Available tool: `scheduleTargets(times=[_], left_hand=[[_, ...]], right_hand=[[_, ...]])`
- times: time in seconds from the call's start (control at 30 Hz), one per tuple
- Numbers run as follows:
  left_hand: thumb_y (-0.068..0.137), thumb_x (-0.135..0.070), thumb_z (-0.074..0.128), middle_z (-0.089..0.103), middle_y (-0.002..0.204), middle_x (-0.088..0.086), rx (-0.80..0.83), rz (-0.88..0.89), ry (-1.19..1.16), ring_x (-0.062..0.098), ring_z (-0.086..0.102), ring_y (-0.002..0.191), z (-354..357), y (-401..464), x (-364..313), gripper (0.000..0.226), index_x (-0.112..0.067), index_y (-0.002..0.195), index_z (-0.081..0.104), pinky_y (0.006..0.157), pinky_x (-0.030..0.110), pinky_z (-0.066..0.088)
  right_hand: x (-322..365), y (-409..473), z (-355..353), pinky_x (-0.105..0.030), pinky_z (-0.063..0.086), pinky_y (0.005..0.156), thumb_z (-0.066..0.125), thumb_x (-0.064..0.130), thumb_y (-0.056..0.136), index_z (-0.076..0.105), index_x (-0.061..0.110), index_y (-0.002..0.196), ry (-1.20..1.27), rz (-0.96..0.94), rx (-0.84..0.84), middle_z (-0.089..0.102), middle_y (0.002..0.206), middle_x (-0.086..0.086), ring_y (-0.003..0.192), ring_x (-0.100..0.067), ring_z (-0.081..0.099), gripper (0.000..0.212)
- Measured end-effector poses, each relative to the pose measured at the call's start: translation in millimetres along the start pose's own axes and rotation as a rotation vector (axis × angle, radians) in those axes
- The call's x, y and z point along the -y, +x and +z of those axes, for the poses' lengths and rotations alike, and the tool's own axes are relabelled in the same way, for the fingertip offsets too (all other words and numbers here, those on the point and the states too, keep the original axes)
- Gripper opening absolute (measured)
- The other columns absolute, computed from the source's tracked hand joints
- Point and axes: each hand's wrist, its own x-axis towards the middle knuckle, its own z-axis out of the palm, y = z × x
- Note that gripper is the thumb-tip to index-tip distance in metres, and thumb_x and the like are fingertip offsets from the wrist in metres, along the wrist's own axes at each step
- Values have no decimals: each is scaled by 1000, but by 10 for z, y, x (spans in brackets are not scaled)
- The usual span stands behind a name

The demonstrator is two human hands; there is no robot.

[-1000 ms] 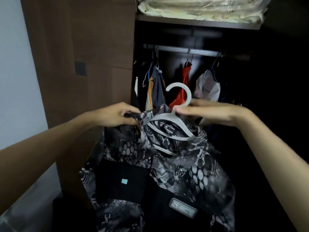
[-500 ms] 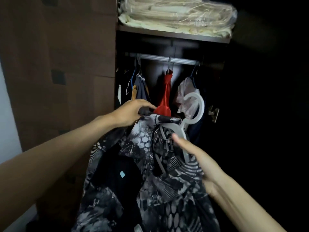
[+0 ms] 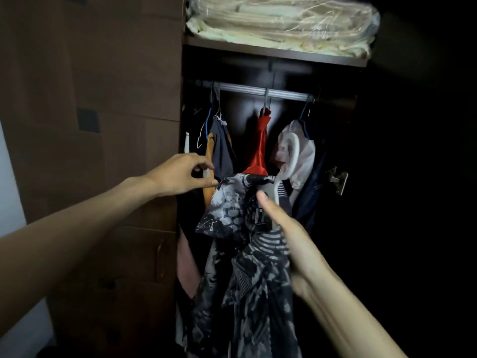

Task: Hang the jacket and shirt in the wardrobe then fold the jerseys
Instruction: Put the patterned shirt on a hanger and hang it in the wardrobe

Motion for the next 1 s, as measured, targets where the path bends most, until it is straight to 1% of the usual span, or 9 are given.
scheduleTargets(times=[0.1,0.3,0.4,0.53,0.63,0.7,0.83,0.93,1.0], left_hand=[[90,-40,71,65,122,-6,-9,-15,7,10,61,108,-4,94,105,34,-27,121,66,85,21,44],[88,-50,69,66,107,-12,-91,-62,40,2,61,97,-96,404,244,39,-24,118,67,80,16,49],[91,-50,65,65,101,-13,-106,-68,29,0,60,93,-96,595,227,35,-25,116,65,70,6,43],[92,-60,55,61,108,-17,-82,-62,92,0,58,99,-91,861,214,47,-28,126,59,83,19,49],[96,-59,50,56,110,-16,-88,-41,228,1,54,100,-125,1005,192,39,-29,120,56,87,25,48],[98,-55,48,55,109,-16,-116,-27,277,0,51,99,-126,1051,180,33,-28,115,56,85,24,46],[98,-56,45,55,107,-17,-138,-23,315,2,52,99,-98,1081,184,31,-31,114,54,78,17,44],[100,-56,43,56,106,-14,-137,-22,353,7,54,97,-70,1092,189,31,-30,111,53,80,24,46],[100,-56,43,56,101,-11,-143,-25,365,10,55,92,-52,1099,197,29,-29,108,52,79,33,49]], right_hand=[[31,340,55,-28,53,91,70,51,87,74,32,109,-41,-60,-15,79,106,7,100,-7,75,30],[311,1663,29,-33,57,84,76,60,80,74,32,109,-48,-122,-55,80,100,3,92,-11,77,40],[432,2459,-13,-46,58,96,82,63,69,76,19,115,20,-125,-70,80,103,-7,96,-25,77,64],[565,3356,26,-51,56,100,79,61,74,73,11,121,102,-137,-45,76,112,-16,105,-33,74,70],[631,4067,-34,-52,57,98,86,68,54,72,11,123,174,-125,-23,75,116,-16,106,-33,74,91],[671,4581,-164,-46,62,86,87,71,43,71,11,124,170,-88,-39,75,116,-16,100,-31,75,103],[778,4977,-268,-32,57,59,84,64,50,71,12,121,105,-95,-106,78,105,-15,78,-27,74,88],[742,5050,-202,-38,62,62,85,56,50,68,7,123,107,-167,-162,78,98,-14,79,-29,77,90],[788,5105,-175,-39,64,67,86,49,65,70,4,114,112,-226,-172,78,94,-15,80,-28,77,69]])
